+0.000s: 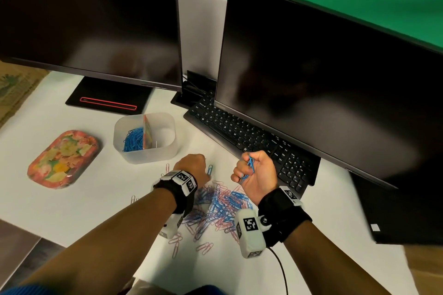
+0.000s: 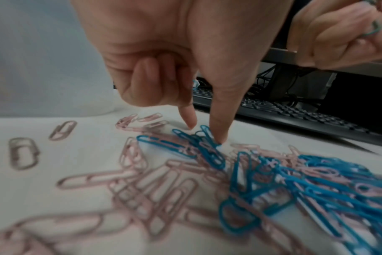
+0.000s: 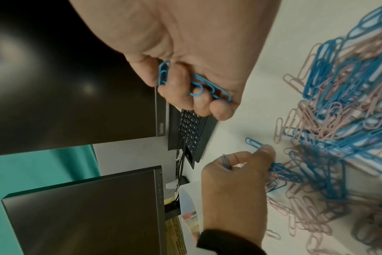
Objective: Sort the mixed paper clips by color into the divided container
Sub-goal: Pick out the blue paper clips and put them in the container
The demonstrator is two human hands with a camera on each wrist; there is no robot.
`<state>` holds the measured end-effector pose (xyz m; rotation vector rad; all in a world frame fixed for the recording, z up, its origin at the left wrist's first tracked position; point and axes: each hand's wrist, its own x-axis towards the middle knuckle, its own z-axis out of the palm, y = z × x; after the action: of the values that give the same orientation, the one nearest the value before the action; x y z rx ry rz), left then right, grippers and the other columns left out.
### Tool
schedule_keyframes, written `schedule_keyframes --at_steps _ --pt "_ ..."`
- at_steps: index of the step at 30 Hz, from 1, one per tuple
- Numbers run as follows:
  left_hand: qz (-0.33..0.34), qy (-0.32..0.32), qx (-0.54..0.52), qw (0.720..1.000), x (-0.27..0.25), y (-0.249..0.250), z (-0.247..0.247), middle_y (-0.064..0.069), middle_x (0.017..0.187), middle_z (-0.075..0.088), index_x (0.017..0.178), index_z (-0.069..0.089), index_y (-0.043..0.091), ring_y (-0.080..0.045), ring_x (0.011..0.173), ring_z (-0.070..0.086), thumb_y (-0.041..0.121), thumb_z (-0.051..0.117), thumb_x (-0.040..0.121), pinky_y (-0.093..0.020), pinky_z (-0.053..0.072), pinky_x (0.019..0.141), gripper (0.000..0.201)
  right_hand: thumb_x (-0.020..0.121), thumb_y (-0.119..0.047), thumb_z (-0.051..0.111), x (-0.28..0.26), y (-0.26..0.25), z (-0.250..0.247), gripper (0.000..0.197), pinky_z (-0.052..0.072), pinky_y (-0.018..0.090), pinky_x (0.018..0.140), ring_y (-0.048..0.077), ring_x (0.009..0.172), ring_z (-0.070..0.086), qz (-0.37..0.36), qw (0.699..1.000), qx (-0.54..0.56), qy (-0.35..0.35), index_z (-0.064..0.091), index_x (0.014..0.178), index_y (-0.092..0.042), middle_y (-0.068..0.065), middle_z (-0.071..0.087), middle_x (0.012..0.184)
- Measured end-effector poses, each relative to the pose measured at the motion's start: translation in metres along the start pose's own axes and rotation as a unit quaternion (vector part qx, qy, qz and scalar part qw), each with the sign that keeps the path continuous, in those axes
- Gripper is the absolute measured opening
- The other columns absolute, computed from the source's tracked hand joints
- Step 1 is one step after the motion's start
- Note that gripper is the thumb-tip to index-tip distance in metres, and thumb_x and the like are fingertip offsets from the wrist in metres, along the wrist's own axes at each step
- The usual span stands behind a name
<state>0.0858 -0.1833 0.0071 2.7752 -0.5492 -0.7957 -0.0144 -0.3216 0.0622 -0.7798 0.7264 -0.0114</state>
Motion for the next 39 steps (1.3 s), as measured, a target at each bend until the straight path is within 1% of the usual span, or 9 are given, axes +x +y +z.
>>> schedule_keyframes --at_steps 4,10,14,18,23,28,34,36,39 --pt "0.006 0.008 0.030 0.999 0.002 0.005 0.002 -0.006 0.115 0.065 0.112 0.061 0.016 -0.026 0.104 0.062 0.047 0.065 0.081 -0.032 0.050 0.084 0.044 0.086 -0.021 0.036 -0.002 0.001 0.003 0.019 0.028 0.030 0.052 0.015 0.049 0.021 -0.005 1.000 -0.008 0.007 0.040 0.068 -0.016 -0.004 0.021 0.048" --pt "0.021 0.010 0.069 0.997 0.002 0.018 0.000 -0.012 0.104 0.068 0.101 0.061 0.011 -0.032 0.092 0.065 0.020 0.057 0.086 -0.031 0.046 0.069 0.018 0.085 -0.019 0.041 -0.005 -0.002 0.005 0.012 0.031 0.028 0.050 0.018 0.050 0.031 0.035 0.998 -0.047 0.023 0.044 0.074 -0.015 0.000 0.023 0.055" --pt "0.037 -0.003 0.058 0.998 0.000 0.021 -0.002 -0.013 0.109 0.066 0.104 0.059 0.010 -0.032 0.098 0.063 0.021 0.054 0.086 -0.030 0.045 0.073 0.022 0.087 -0.017 0.040 -0.006 -0.004 0.008 0.013 0.027 0.025 0.045 0.018 0.048 0.038 0.059 0.994 -0.092 0.031 0.047 0.078 -0.013 0.003 0.038 0.060" --pt "0.030 0.022 -0.118 0.992 -0.009 0.017 -0.016 -0.009 0.100 0.065 0.096 0.059 0.014 -0.029 0.093 0.061 0.029 0.053 0.086 -0.029 0.047 0.077 0.019 0.091 -0.014 0.041 -0.002 -0.007 0.018 0.015 0.030 0.025 0.043 0.020 0.049 0.044 0.068 0.988 -0.133 0.048 0.052 0.082 -0.009 0.009 0.053 0.068" --pt "0.018 0.079 -0.415 0.906 -0.028 -0.027 -0.055 0.002 0.069 0.058 0.076 0.055 0.019 -0.018 0.062 0.052 0.018 0.062 0.088 -0.024 0.040 0.062 0.014 0.093 -0.011 0.047 0.006 -0.005 0.060 0.015 0.035 0.025 0.044 0.021 0.051 0.050 0.084 0.978 -0.188 0.023 0.057 0.081 -0.009 0.012 0.060 0.073" --pt "-0.052 0.123 -0.477 0.869 -0.041 -0.092 -0.092 -0.004 0.067 0.054 0.072 0.057 0.015 -0.019 0.055 0.046 0.007 0.064 0.086 -0.026 0.039 0.057 0.018 0.094 -0.008 0.052 0.024 0.010 0.135 0.019 0.041 0.017 0.037 0.014 0.037 0.053 0.104 0.953 -0.280 -0.056 0.055 0.075 -0.008 0.009 0.056 0.065" --pt "-0.151 0.133 -0.410 0.890 -0.038 -0.138 -0.123 -0.012 0.066 0.061 0.073 0.061 0.011 -0.023 0.052 0.053 0.004 0.058 0.083 -0.027 0.048 0.056 0.013 0.099 -0.009 0.043 0.045 0.036 0.220 0.034 0.040 0.016 0.032 0.012 0.031 0.046 0.108 0.911 -0.388 -0.088 0.047 0.065 -0.005 0.009 0.049 0.055" --pt "-0.176 0.127 -0.401 0.890 -0.033 -0.142 -0.129 -0.012 0.070 0.064 0.074 0.060 0.011 -0.022 0.056 0.058 0.002 0.058 0.083 -0.026 0.052 0.054 0.013 0.090 -0.002 0.048 0.056 0.044 0.233 0.021 0.051 0.026 0.041 0.022 0.041 0.055 0.083 0.905 -0.413 -0.058 0.053 0.070 -0.002 0.014 0.053 0.062" --pt "-0.207 0.115 -0.412 0.880 -0.022 -0.148 -0.132 -0.013 0.073 0.067 0.078 0.055 0.014 -0.028 0.066 0.066 -0.001 0.060 0.081 -0.038 0.060 0.071 0.016 0.074 0.003 0.052 0.066 0.049 0.239 0.009 0.051 0.034 0.052 0.030 0.050 0.055 0.064 0.896 -0.437 -0.048 0.051 0.066 -0.001 0.015 0.052 0.061"
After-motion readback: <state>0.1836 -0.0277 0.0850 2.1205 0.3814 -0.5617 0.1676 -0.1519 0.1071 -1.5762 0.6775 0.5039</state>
